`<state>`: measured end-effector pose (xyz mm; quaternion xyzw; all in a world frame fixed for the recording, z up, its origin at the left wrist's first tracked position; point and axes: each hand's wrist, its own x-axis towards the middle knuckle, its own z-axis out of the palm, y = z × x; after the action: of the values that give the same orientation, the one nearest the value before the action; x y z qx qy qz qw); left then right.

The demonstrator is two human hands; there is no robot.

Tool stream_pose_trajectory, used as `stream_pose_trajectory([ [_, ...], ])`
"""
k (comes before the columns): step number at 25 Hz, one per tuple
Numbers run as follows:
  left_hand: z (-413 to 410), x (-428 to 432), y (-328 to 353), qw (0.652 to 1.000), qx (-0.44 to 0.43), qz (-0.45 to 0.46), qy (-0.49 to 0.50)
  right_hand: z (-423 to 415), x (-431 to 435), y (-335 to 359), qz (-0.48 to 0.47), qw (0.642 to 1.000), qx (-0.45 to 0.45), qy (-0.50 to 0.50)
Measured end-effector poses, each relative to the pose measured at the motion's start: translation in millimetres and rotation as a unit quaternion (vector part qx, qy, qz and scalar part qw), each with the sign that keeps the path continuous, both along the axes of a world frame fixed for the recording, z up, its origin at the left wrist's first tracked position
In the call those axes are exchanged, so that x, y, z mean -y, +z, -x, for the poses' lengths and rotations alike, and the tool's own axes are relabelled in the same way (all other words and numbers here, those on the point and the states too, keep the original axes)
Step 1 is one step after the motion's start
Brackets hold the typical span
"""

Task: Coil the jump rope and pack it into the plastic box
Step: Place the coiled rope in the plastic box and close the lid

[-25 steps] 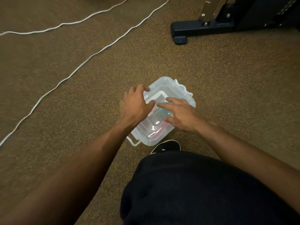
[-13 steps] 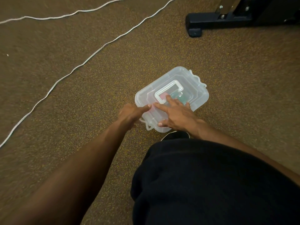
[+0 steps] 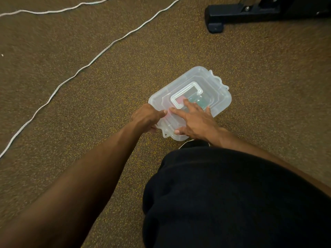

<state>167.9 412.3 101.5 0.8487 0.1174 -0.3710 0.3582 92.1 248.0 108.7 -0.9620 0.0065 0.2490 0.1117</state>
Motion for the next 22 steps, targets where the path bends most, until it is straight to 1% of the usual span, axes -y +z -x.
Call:
stream_pose_trajectory([
  [7,0,1,-1,1.000,0.014,-0.017,-0.018,1,-1,1,-0.007,1.000,-0.003,-0.004],
  [15,2,5,3,0.999,0.018,-0.028,-0.004,1,0,2,-0.006,1.000,0.004,-0.001],
  [19,-1,10,7,0.997,0.045,-0.051,-0.032,1,0,1,-0.006,1.000,0.002,-0.003],
  [22,-3,12,11,0.997,0.036,-0.051,-0.037,2,0,2,-0.006,1.000,0.004,0.001],
])
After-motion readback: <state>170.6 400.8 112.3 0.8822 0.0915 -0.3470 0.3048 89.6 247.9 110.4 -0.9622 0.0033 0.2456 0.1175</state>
